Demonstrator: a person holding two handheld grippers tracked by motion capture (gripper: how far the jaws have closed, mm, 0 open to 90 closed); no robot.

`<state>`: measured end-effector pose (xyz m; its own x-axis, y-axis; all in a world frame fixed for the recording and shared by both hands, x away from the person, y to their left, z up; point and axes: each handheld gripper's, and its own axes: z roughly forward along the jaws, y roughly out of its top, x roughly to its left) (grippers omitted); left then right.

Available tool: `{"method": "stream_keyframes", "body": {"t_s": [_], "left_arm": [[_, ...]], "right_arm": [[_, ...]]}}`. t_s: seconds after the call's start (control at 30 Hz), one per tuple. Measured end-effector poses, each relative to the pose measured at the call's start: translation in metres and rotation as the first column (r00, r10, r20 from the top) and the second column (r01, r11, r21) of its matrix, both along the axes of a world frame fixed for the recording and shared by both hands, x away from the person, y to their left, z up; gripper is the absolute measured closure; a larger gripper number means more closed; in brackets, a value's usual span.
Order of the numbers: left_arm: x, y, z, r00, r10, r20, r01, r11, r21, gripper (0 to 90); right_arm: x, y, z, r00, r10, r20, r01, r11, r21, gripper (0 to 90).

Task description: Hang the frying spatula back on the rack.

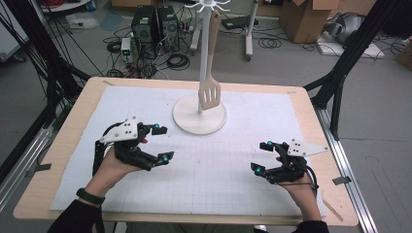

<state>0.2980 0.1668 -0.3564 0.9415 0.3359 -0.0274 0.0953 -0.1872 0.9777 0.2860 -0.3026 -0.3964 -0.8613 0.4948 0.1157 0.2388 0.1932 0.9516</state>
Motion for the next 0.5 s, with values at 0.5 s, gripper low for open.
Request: {"method": "stream_keyframes", "body": {"t_s": [0.5], "left_arm": [[-0.016,0.044,-0.039,0.9989,0.041,-0.025,-0.041,0.9992,-0.002,17.0]], "right_arm": [[0.002,0.005,-0.003,0.9999,-0.008,-0.012,0.007,0.999,-0.047,14.4]]}}
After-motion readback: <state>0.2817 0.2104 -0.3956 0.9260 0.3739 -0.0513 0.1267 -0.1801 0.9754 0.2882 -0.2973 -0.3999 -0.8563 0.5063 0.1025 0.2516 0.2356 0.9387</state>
